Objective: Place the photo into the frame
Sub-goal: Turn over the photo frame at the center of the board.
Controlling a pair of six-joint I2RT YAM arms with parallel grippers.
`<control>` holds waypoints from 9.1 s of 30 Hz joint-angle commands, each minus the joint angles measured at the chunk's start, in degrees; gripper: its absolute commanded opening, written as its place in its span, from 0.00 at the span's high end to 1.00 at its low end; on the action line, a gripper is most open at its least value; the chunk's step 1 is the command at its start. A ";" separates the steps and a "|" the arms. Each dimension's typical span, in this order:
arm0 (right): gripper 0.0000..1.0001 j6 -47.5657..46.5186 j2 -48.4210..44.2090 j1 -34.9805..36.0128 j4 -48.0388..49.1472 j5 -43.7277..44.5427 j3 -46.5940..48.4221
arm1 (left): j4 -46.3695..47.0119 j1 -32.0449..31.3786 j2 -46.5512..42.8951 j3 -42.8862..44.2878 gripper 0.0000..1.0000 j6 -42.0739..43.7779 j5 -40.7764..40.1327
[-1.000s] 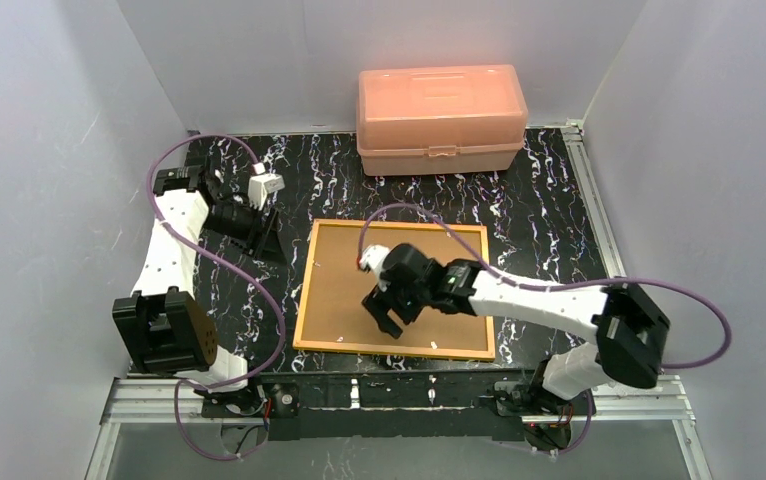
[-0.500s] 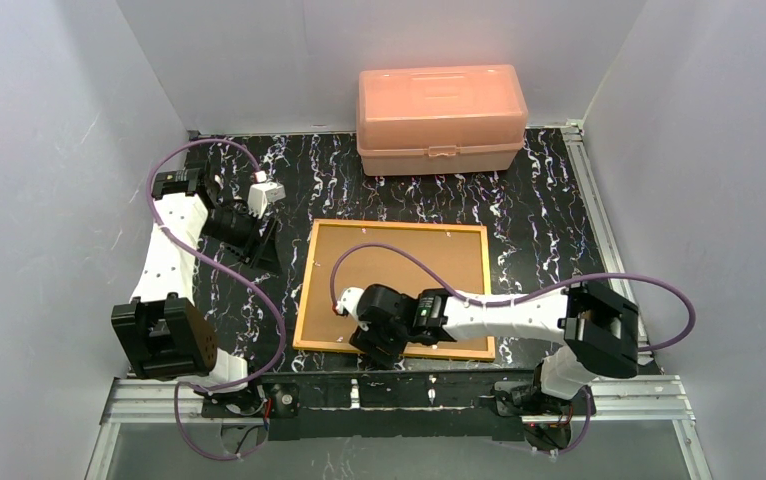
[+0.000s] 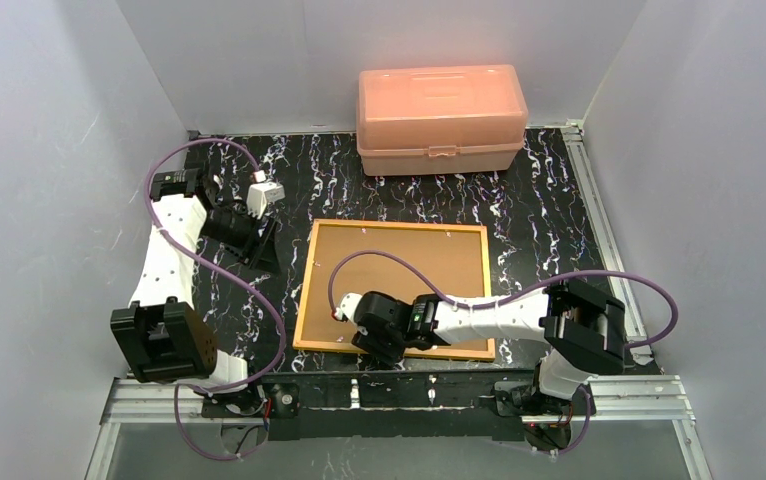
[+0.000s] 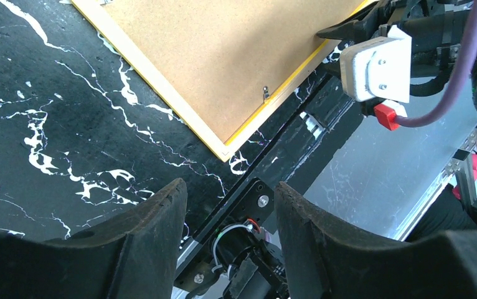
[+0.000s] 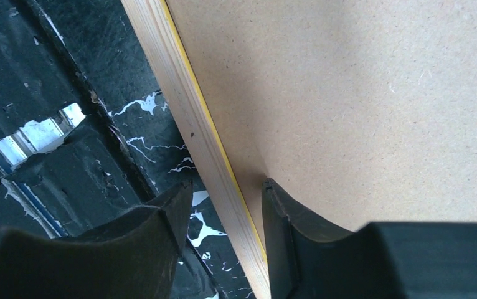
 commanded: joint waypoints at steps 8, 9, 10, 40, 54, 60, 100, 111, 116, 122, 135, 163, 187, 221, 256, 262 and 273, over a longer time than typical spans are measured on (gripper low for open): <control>0.72 -1.64 -1.04 0.22 0.80 2.28 0.75 | -2.11 0.02 -3.72 1.78 0.48 2.20 2.17; 0.76 -1.77 -1.52 0.25 0.61 2.69 1.21 | -1.62 0.02 -4.48 0.70 0.48 3.08 2.17; 0.79 -2.00 -1.96 0.19 0.38 2.91 1.87 | -0.84 0.02 -5.61 -0.44 0.47 3.92 2.04; 0.99 0.19 -4.98 -5.31 -3.19 -5.51 21.34 | 27.45 0.02 -56.17 -43.68 0.29 49.43 7.90; 0.99 0.99 -4.50 -8.40 -4.10 -12.52 24.97 | 31.26 0.02 -53.72 -48.64 0.30 66.58 9.80; 0.99 1.03 -4.29 -9.14 -4.31 -14.00 26.09 | 37.81 -0.04 -50.21 -49.24 0.32 67.44 11.64; 0.36 -2.30 -5.97 -11.78 -13.14 -12.35 35.60 | 54.64 -16.68 -40.77 -44.58 0.93 57.15 -0.51; 0.10 -16.13 -10.97 -10.86 -34.44 -5.97 41.86 | 35.16 -16.68 -38.29 -27.47 0.97 50.06 -1.47; 0.10 -21.33 -10.13 -9.27 -39.77 -6.30 42.69 | 34.09 -16.67 -39.57 -26.80 0.98 48.93 -1.53; 0.03 -23.88 -7.10 -7.24 -41.89 -6.77 46.01 | 32.02 -16.68 -38.15 -23.96 0.98 46.06 -1.75; 0.14 -30.29 -7.38 -3.16 -29.67 14.89 36.82 | 32.26 -16.68 -39.74 -22.51 0.99 42.75 -1.12; 0.81 -23.83 -2.17 -11.01 -29.56 6.05 48.43 | 40.63 -10.36 -33.24 -16.03 0.05 19.82 -1.14; 0.78 13.68 11.54 -29.32 -22.91 -24.28 62.72 | 46.17 9.34 -18.99 -3.94 0.01 -17.23 9.05; 0.81 41.90 -14.44 -29.06 18.37 -13.69 9.81 | 41.65 16.30 -20.10 -7.88 0.04 -20.82 19.97; 0.74 50.32 -30.32 -34.16 27.07 20.08 -29.96 | 26.85 16.28 -13.88 -4.94 0.01 -14.32 20.26; 0.68 47.09 -27.60 -35.06 28.71 22.04 -29.88 | 26.84 16.27 -14.38 -5.81 0.02 -13.59 20.76; 0.43 41.09 -21.98 -41.28 27.02 15.37 -26.36 | 26.68 16.27 -15.31 -6.92 0.02 -13.26 20.45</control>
